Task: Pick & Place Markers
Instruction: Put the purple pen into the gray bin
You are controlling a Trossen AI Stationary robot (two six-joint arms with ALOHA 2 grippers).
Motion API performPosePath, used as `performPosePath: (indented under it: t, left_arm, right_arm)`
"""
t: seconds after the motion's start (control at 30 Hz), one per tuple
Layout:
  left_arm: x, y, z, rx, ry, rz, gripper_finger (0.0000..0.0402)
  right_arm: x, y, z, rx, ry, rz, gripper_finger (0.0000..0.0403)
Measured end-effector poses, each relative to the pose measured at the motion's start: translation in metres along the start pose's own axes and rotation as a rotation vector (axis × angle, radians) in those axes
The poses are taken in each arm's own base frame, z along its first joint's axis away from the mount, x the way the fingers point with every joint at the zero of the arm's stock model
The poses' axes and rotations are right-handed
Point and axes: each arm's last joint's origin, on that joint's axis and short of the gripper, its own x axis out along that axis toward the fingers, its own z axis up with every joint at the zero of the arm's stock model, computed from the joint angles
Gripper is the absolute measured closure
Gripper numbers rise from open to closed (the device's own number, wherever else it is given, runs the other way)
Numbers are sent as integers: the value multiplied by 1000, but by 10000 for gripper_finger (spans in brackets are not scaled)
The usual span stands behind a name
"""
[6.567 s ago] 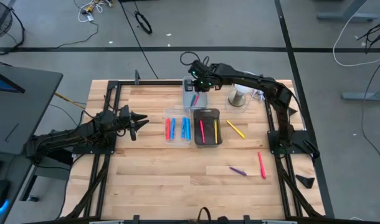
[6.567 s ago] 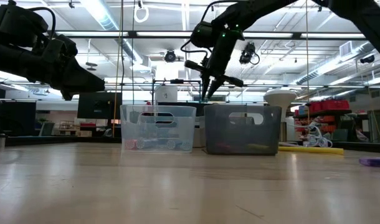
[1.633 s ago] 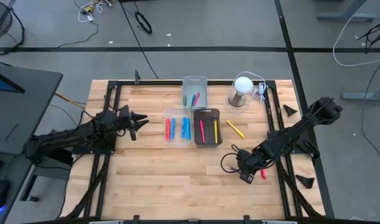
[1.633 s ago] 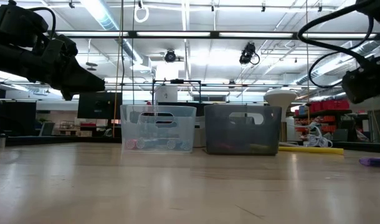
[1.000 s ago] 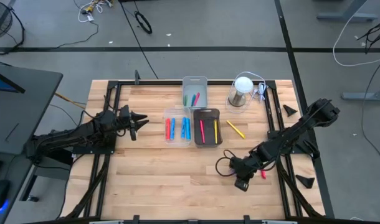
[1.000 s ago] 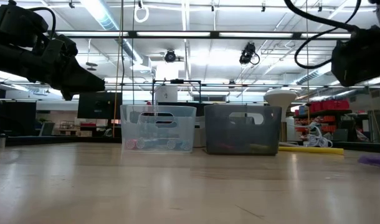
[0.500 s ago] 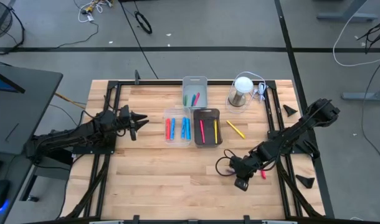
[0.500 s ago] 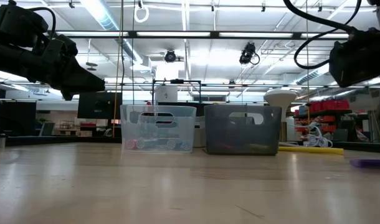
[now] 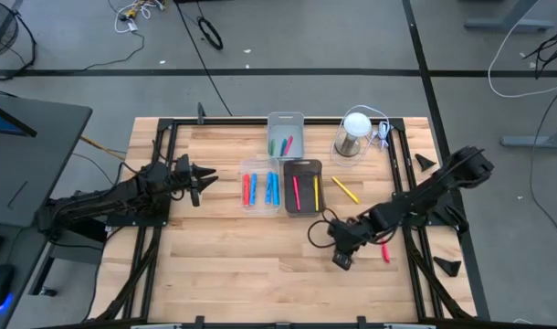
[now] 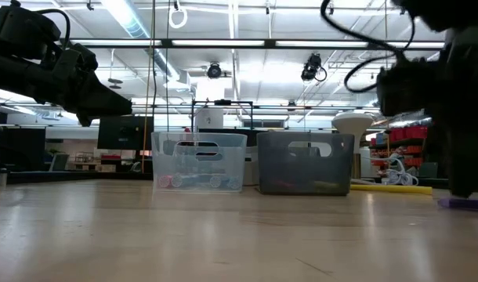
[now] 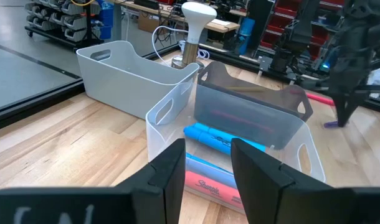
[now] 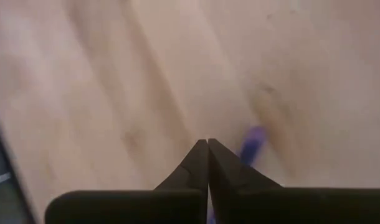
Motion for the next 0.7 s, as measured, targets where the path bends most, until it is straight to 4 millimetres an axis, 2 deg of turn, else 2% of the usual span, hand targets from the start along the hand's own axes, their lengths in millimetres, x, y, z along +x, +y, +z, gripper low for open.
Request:
performPosePath:
  t: [0.2, 0.47, 0.7]
  left_arm:
    - [0, 0, 0, 0, 0, 0, 266]
    - [0, 0, 0, 0, 0, 0, 266]
    - [0, 0, 0, 0, 0, 0, 266]
  right_arm:
    - [13, -11, 8, -11, 20, -52, 397]
    - [8, -15, 7, 26, 24, -98, 397]
    - [8, -15, 7, -44, 8, -107, 397]
